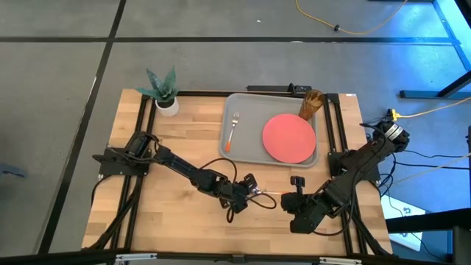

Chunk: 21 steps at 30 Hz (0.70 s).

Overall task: Pick and place plate/cup/fork/spoon on tray
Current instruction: Put the orange spoon on the gray serving tray to the left of the pink plate

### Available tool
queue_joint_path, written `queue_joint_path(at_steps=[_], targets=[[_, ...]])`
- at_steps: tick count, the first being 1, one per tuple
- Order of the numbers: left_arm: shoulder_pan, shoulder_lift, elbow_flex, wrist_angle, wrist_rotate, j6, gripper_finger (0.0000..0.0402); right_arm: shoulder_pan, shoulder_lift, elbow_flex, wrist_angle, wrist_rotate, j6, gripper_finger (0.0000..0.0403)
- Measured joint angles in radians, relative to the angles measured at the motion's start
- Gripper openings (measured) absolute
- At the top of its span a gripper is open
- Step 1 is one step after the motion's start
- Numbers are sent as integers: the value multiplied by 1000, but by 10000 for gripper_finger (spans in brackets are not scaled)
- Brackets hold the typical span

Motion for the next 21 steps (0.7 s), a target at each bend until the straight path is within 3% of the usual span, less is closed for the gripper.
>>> queue_joint_path(at_steps=[21], targets=[[-16, 42, 0, 20, -29, 30, 33, 0, 0, 0, -1, 3, -14, 10]])
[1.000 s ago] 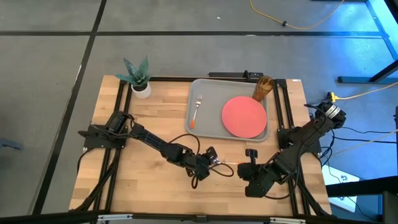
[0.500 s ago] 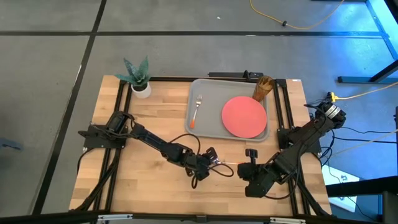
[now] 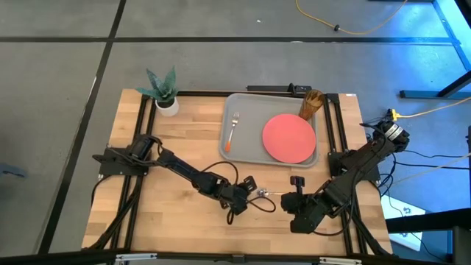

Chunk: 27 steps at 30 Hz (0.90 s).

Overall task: Pick and place plate/cup/fork/spoon on tray
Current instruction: Put the orange spoon on the gray serving tray to the left of the pink plate

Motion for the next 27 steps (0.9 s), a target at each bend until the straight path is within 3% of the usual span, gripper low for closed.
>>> queue_joint_path(at_steps=[5, 27], targets=[[-19, -3, 0, 62, -37, 63, 33, 0, 0, 0, 0, 8, -13, 10], [23, -3, 0, 159, 96, 119, 29, 0, 0, 0, 1, 8, -9, 10]])
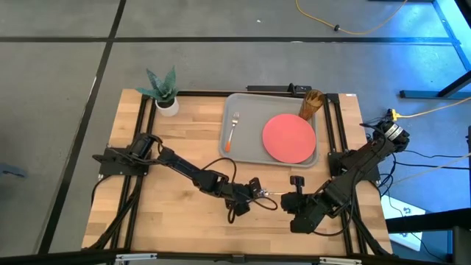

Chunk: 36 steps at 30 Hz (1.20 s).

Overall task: Pick and place plate/cup/fork/spoon on tray
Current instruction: Put the orange spoon on the gray serving tray to the left of the pink plate

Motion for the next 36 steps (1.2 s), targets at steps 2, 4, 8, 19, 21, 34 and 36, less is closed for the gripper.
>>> queue_joint_path(at_steps=[2, 4, 8, 19, 21, 34, 36], targets=[[1, 0, 0, 0, 1, 0, 28, 0, 0, 0, 0, 0, 0, 10], [5, 0, 0, 0, 10, 0, 28, 0, 0, 0, 0, 0, 0, 10], [12, 13, 1, 11, 27, 0, 28, 0, 0, 0, 1, 0, 0, 10], [22, 14, 0, 4, 30, 0, 28, 0, 0, 0, 1, 0, -1, 10], [27, 14, 0, 4, 30, 0, 28, 0, 0, 0, 1, 0, -1, 10], [41, 14, 0, 4, 72, -1, 27, 0, 0, 0, 1, 0, -2, 10], [43, 14, 0, 1, 79, -5, 27, 0, 0, 0, 1, 0, -3, 10]])
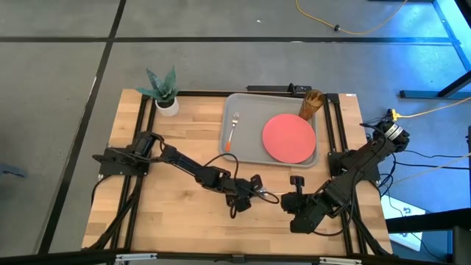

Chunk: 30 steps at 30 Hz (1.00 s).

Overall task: Pick and place plate/cup/fork/spoon on tray
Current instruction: Put the orange spoon on the gray serving tray to the left of the pink plate

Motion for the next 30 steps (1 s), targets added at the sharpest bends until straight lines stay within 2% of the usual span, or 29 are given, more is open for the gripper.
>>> queue_joint_path(at_steps=[9, 16, 25, 30], targets=[[8, 18, 2, 12, 30, -14, 27, 0, 0, 0, 0, 0, 0, 10], [6, 47, -3, 20, -16, 40, 27, 0, 0, 0, -1, 0, 0, 10], [5, 45, 0, 54, -13, 29, 27, 0, 0, 0, -1, -1, 1, 10], [-21, 35, 0, 52, -92, -46, 27, 0, 0, 0, -1, -1, 25, 10]])
